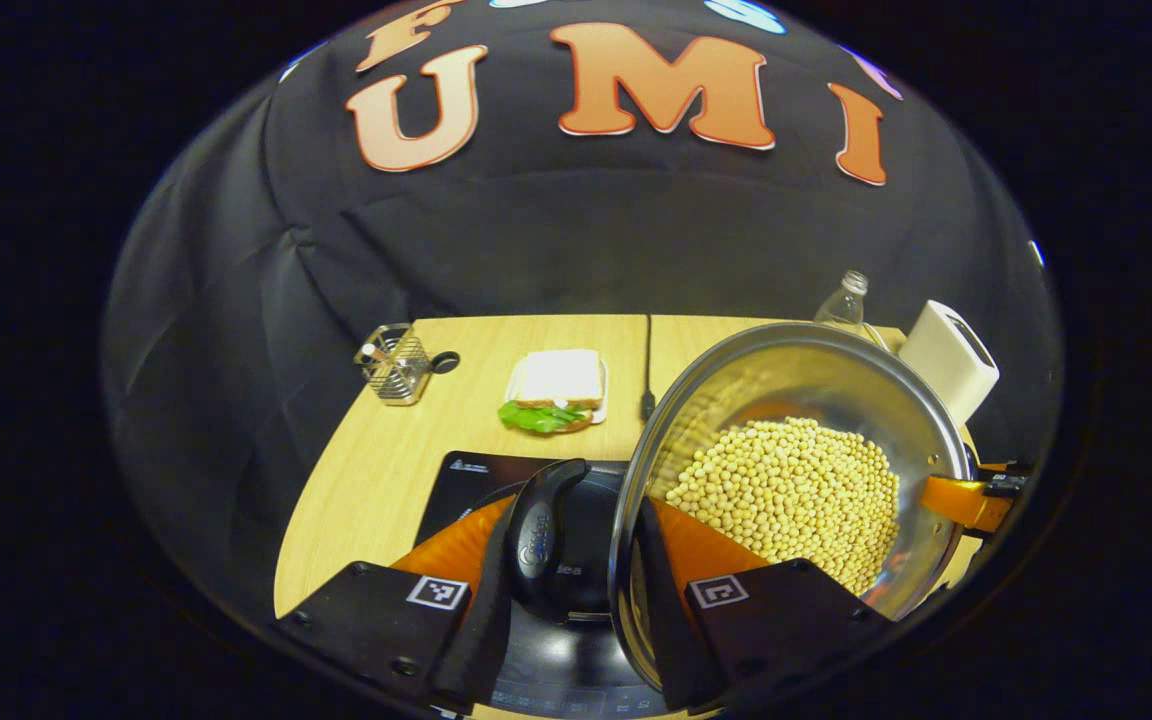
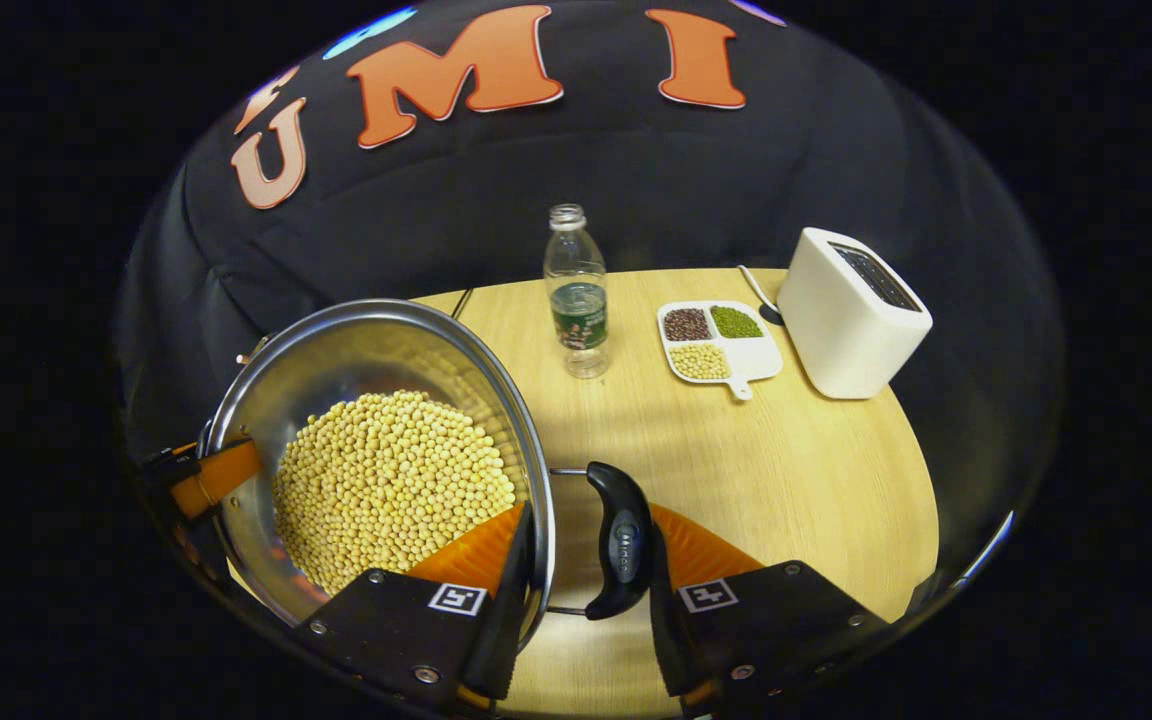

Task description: First push the handle of the pot to place it horizontally, then grasp the pot with both hands and set it on the induction cooktop.

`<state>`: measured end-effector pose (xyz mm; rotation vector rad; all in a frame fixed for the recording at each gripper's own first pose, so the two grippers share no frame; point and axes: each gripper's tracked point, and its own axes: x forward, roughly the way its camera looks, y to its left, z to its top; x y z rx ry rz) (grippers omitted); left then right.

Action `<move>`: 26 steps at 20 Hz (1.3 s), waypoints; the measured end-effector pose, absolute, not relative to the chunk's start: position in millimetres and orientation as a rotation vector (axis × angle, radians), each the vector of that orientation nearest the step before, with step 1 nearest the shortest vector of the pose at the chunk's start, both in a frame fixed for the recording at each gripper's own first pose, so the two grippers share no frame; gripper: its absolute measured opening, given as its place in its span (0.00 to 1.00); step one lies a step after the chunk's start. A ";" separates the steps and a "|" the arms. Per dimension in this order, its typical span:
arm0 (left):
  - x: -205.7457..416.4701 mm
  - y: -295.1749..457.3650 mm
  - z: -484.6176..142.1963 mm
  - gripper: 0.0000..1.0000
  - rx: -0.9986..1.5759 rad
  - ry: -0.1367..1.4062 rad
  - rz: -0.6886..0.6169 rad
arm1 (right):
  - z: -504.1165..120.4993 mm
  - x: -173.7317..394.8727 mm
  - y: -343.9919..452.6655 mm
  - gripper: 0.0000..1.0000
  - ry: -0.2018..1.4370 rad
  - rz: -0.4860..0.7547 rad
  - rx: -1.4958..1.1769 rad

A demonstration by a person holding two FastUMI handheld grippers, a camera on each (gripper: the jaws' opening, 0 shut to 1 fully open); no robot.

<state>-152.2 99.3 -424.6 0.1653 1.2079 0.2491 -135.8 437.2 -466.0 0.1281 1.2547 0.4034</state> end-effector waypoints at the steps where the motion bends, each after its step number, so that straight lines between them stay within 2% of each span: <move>1: -151.9 107.6 -417.7 0.66 0.166 1.198 0.263 | -459.2 -134.8 446.5 0.55 1.243 0.416 0.126; 4: -151.5 133.4 -401.1 0.66 0.175 1.176 0.292 | -442.9 -134.1 469.1 0.55 1.216 0.454 0.126; 5: -150.4 138.8 -395.7 0.64 0.180 1.168 0.302 | -438.2 -133.6 478.3 0.51 1.214 0.464 0.130; 6: -148.6 144.7 -389.6 0.66 0.184 1.160 0.309 | -434.2 -134.0 485.2 0.55 1.214 0.471 0.133; 11: -146.2 179.2 -379.2 0.66 0.186 1.135 0.344 | -422.4 -133.2 519.6 0.55 1.195 0.500 0.125; 19: -159.8 221.6 -397.1 0.65 0.198 1.197 0.370 | -440.5 -159.1 568.6 0.55 1.259 0.527 0.103; 23: -161.3 214.8 -400.3 0.65 0.186 1.240 0.377 | -452.9 -170.8 585.5 0.55 1.296 0.533 0.092; 24: -162.8 215.6 -399.9 0.65 0.178 1.252 0.380 | -456.2 -174.0 590.5 0.60 1.304 0.534 0.086; 26: -159.7 215.3 -398.7 0.66 0.165 1.275 0.385 | -463.0 -178.7 597.2 0.56 1.327 0.533 0.076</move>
